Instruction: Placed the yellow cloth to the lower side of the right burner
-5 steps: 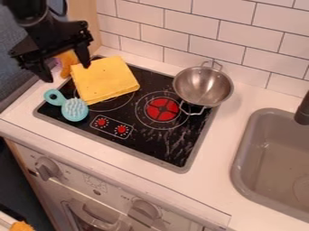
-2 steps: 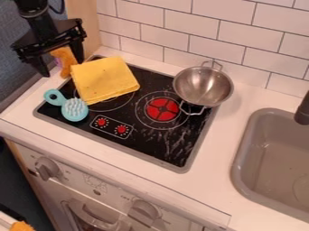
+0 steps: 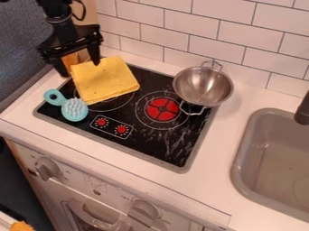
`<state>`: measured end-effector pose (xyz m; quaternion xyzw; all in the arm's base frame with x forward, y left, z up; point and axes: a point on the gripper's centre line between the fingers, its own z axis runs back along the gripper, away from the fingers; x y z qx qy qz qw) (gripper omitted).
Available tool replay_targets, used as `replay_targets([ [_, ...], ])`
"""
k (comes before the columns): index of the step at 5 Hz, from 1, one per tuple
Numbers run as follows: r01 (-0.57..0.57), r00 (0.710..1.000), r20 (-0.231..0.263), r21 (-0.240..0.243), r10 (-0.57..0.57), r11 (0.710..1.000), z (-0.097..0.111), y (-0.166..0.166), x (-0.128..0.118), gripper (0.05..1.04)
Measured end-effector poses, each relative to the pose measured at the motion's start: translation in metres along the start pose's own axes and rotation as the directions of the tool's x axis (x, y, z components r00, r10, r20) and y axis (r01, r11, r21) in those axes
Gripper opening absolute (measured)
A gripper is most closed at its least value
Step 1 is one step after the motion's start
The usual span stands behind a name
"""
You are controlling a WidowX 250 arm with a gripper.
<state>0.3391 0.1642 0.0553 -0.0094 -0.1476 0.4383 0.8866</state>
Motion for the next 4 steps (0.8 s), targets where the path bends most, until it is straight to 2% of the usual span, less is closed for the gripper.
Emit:
replay_targets([
  [2,0.034,0.999,-0.012,0.020,-0.034,0.999,-0.019,-0.027,0.004,1.001],
  [3,0.070,0.997,-0.043,0.054,-0.068,0.996,-0.037,-0.035,-0.002,1.000],
  [4,0.072,0.997,-0.042,0.049,-0.070,0.996,-0.042,-0.040,-0.005,1.001],
])
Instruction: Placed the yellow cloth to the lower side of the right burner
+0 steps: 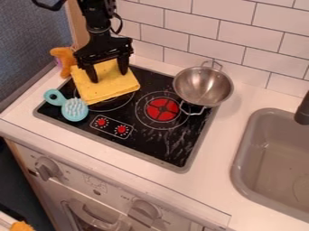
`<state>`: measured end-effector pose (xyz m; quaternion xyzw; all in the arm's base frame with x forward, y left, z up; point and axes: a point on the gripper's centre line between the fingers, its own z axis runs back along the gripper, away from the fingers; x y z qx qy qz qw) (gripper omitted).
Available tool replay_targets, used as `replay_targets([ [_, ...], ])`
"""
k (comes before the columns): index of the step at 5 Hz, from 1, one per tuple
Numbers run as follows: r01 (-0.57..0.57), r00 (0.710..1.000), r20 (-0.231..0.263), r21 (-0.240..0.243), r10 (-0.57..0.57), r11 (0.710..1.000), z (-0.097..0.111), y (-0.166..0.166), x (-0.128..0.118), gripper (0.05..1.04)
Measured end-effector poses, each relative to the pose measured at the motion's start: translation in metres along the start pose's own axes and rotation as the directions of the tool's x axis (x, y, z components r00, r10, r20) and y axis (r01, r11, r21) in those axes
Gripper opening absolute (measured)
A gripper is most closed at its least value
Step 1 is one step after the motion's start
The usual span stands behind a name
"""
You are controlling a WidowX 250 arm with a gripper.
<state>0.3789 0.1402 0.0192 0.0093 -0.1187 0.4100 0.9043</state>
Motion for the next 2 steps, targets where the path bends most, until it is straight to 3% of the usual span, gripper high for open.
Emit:
replay_targets([
  [2,0.003,1.000,-0.017,-0.006,-0.003,1.000,-0.005,-0.006,-0.016,1.001],
])
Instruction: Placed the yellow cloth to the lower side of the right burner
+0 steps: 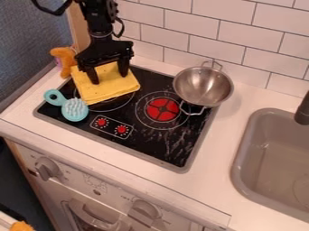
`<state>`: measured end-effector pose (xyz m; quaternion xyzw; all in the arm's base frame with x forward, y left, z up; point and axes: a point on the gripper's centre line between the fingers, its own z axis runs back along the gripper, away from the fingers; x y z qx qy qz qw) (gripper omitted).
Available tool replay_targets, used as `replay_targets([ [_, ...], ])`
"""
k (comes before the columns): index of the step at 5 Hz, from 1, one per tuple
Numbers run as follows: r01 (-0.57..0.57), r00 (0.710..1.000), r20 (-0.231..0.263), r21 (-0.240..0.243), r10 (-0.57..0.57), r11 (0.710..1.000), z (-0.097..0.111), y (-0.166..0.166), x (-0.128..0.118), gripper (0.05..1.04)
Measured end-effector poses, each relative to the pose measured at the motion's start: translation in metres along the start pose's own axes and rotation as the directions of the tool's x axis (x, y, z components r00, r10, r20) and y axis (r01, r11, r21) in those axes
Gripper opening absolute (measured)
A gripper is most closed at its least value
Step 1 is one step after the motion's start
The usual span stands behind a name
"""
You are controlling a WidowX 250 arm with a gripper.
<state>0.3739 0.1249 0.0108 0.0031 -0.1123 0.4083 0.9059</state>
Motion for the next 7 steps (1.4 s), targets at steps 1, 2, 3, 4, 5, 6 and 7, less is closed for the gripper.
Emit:
replay_targets([
  [1,0.010,1.000,-0.011,0.015,-0.010,1.000,0.000,0.001,-0.011,0.999],
  [2,0.021,1.000,-0.020,0.020,-0.021,1.000,0.004,0.001,-0.026,1.000],
  [3,0.033,0.999,-0.027,0.018,-0.032,0.999,0.008,-0.002,-0.044,0.999],
  [4,0.070,0.997,-0.034,0.027,-0.069,0.997,0.013,-0.009,-0.069,0.999],
  [5,0.106,0.994,-0.042,0.033,-0.105,0.994,0.016,-0.015,-0.088,0.999],
  [6,0.142,0.989,-0.054,0.012,-0.141,0.990,0.020,-0.022,-0.109,0.999],
  [7,0.176,0.982,-0.068,0.003,-0.175,0.984,0.024,-0.027,-0.126,0.999],
])
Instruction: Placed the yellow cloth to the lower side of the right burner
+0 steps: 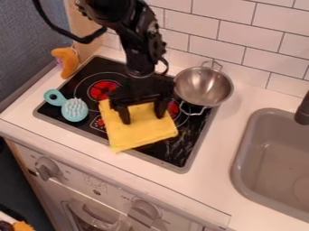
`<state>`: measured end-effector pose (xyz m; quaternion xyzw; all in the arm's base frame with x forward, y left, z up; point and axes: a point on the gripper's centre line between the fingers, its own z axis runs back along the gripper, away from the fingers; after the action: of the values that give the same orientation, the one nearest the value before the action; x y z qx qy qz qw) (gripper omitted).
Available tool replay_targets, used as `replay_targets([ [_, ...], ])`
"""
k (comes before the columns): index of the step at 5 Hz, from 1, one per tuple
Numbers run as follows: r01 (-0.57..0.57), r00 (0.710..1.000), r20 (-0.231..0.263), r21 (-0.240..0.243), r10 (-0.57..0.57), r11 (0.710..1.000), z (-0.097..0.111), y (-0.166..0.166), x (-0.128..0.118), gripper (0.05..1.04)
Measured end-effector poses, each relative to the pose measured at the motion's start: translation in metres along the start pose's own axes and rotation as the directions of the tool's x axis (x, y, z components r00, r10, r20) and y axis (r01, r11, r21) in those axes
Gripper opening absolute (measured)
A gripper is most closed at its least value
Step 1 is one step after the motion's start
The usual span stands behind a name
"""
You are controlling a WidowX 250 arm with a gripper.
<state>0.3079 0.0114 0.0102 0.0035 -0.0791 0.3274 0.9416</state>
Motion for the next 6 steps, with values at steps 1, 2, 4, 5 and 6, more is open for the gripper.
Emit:
replay_targets([
  [1,0.024,1.000,-0.008,-0.003,-0.024,1.000,0.003,-0.004,-0.012,0.999],
  [2,0.036,0.999,-0.012,-0.006,-0.036,0.999,0.006,-0.008,-0.019,0.999],
  [4,0.027,1.000,-0.006,-0.024,-0.027,0.999,0.014,-0.006,-0.015,0.999],
  [5,0.009,0.999,0.032,-0.028,-0.008,1.000,0.030,-0.003,-0.004,0.999],
  [6,0.003,0.998,0.066,-0.047,0.000,0.999,0.050,-0.005,0.002,0.999],
])
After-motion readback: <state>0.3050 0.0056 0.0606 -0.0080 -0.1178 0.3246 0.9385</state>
